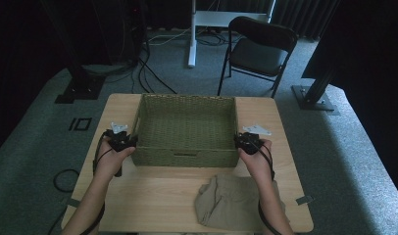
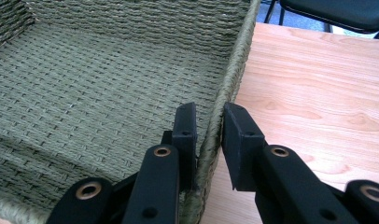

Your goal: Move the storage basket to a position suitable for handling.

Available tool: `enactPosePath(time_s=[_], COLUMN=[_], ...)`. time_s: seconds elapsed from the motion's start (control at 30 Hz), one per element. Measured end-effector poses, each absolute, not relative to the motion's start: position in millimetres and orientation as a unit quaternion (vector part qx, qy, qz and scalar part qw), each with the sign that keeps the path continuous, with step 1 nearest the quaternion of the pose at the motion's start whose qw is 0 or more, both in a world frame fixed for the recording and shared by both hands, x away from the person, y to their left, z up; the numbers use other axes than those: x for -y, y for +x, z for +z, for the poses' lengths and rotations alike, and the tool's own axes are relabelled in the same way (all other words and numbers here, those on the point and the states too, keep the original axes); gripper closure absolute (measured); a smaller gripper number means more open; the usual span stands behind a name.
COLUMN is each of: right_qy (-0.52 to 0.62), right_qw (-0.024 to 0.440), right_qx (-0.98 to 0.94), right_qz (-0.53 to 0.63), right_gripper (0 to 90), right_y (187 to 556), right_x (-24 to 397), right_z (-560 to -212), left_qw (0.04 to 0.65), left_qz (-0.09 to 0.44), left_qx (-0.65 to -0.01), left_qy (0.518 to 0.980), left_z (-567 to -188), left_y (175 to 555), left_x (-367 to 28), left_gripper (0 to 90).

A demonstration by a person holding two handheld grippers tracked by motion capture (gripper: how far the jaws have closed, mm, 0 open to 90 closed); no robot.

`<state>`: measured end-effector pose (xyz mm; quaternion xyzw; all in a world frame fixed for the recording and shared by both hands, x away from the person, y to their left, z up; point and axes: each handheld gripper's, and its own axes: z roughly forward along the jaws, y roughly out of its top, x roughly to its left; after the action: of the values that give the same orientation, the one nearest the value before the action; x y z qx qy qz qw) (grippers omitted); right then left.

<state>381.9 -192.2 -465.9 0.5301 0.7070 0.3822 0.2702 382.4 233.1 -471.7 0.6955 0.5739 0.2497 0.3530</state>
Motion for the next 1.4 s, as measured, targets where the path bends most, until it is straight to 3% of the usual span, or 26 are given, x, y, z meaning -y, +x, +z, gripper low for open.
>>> enactPosePath(time_s=[1.4], right_qy=[0.569], right_qw=[0.285], right_qx=[-0.686], right_qz=[0.354], right_gripper=[79.7], right_y=[400], right_x=[280], right_z=[-464], left_qw=[0.360], left_qz=[0.228], left_qx=[-0.539], left_qy=[0.726], left_z=[-471], left_y=[405], left_x=[-143], left_gripper=[76.1])
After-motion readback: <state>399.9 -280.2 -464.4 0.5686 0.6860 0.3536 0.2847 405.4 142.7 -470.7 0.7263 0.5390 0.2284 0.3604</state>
